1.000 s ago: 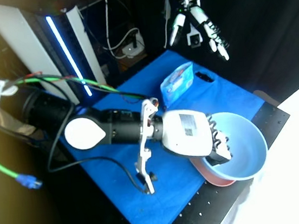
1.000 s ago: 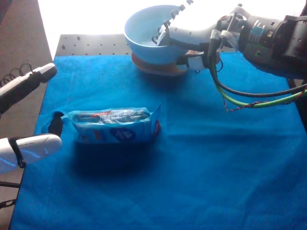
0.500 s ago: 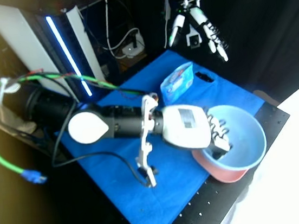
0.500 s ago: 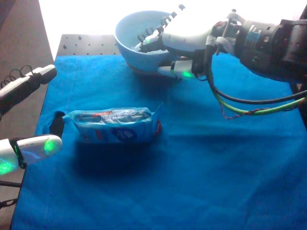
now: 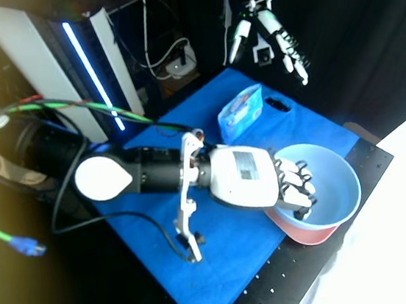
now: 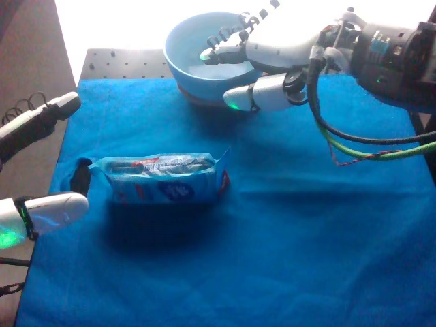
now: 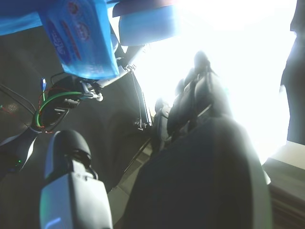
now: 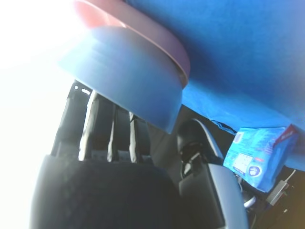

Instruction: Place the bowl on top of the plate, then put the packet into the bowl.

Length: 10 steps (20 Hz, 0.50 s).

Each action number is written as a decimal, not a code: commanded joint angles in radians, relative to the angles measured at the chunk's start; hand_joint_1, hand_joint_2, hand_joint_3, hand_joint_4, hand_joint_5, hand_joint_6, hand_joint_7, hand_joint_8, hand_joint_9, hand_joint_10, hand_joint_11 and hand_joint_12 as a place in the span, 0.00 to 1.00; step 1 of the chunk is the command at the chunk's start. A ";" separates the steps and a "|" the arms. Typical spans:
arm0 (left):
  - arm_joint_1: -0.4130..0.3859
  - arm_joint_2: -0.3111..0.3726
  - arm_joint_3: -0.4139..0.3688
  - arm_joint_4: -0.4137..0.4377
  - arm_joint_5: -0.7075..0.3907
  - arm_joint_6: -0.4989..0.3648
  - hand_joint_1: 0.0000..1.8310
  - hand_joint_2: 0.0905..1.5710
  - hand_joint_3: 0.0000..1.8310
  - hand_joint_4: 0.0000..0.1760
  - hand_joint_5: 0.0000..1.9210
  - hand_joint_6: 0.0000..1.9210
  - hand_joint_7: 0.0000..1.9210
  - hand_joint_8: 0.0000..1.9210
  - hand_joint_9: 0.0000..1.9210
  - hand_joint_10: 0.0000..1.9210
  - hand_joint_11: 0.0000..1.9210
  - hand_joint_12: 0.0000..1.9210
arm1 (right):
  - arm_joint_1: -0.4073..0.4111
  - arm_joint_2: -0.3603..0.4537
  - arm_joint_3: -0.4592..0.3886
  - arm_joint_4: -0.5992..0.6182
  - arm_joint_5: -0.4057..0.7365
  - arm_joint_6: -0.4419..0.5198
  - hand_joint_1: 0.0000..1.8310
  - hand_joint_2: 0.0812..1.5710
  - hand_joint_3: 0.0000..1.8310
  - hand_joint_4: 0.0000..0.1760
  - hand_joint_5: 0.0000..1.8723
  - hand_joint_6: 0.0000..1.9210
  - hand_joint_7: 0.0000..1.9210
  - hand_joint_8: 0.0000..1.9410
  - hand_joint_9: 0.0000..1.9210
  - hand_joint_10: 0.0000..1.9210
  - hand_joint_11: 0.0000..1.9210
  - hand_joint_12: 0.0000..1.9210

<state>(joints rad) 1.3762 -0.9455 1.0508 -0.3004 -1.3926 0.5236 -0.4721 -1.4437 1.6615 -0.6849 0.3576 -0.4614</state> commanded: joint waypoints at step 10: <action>-0.010 -0.008 0.001 -0.019 -0.125 -0.008 0.38 0.56 0.00 0.72 0.05 0.00 0.01 0.00 0.00 0.00 0.00 0.10 | 0.017 0.158 -0.100 0.189 0.229 -0.002 0.06 0.61 0.00 1.00 0.00 0.00 0.00 0.00 0.00 0.00 0.00 0.04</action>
<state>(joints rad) 1.3762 -0.9459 1.0500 -0.3119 -1.3933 0.5236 -0.4721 -1.2800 1.5543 -0.5274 0.4698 -0.4664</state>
